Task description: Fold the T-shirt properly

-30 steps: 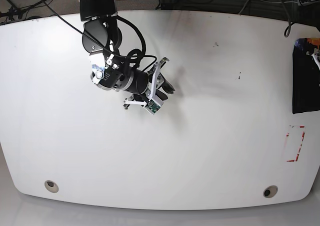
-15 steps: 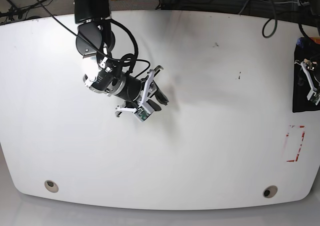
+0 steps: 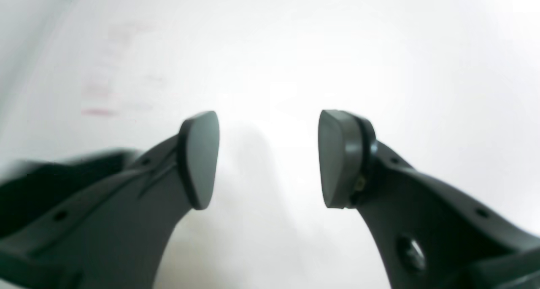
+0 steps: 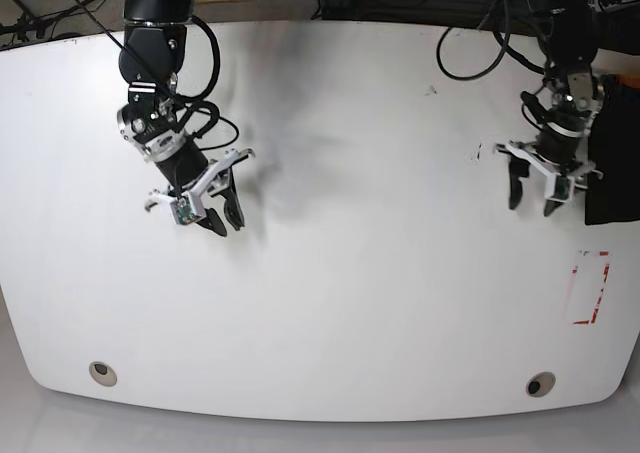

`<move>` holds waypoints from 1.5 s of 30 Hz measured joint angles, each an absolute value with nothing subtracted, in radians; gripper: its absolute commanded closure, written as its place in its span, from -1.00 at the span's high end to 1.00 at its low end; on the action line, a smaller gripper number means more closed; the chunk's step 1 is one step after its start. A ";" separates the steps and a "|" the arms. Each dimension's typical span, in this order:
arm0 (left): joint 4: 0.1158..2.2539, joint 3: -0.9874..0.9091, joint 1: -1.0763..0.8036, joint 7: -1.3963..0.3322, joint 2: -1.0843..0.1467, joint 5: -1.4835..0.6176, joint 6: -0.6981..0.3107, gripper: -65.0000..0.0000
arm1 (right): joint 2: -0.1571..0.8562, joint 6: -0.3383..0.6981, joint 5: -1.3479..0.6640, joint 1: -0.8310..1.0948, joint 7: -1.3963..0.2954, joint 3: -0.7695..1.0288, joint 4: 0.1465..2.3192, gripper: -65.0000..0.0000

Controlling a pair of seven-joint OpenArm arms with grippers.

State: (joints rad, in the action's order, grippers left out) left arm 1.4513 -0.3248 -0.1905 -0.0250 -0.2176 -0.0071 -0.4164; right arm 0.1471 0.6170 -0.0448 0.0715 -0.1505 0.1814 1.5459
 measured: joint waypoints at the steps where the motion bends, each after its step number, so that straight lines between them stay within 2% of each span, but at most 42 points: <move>1: 1.462 -0.312 -0.208 -0.021 -0.202 -0.007 -0.408 0.04 | 0.146 0.620 -0.039 0.088 -0.141 0.200 1.546 -0.49; 7: 1.612 -0.258 -0.369 -0.021 -0.121 -0.003 -0.387 0.04 | 0.144 0.616 -0.025 0.248 -0.138 0.298 1.634 -0.49; 17: 1.877 -0.235 -0.736 -0.021 -0.039 -0.011 -0.393 0.03 | 0.142 0.642 -0.059 0.575 -0.136 0.307 1.816 -0.50; 20: 1.914 -0.230 -0.849 -0.016 -0.040 -0.014 -0.388 -0.10 | 0.144 0.698 -0.142 0.661 -0.136 0.319 1.827 -0.51; 22: 1.926 -0.221 -0.916 -0.016 -0.042 -0.015 -0.381 -0.19 | 0.143 0.703 -0.179 0.712 -0.134 0.347 1.837 -0.51; 25: 1.934 -0.201 -1.002 -0.009 -0.042 -0.025 -0.380 -0.21 | 0.147 0.689 -0.216 0.779 -0.126 0.399 1.847 -0.51; 35: 1.881 -0.208 -1.169 0.003 -0.049 -0.144 -0.375 -0.21 | 0.144 0.692 -0.242 1.021 -0.129 0.400 1.845 -0.51; 40: 1.716 -0.191 -1.145 -0.010 -0.044 -0.135 -0.375 -0.21 | 0.148 0.681 -0.233 1.050 -0.127 0.340 1.774 -0.51; 45: 1.504 -0.155 -1.039 -0.009 -0.045 -0.135 -0.379 -0.21 | 0.144 0.692 -0.239 1.028 -0.112 0.278 1.654 -0.51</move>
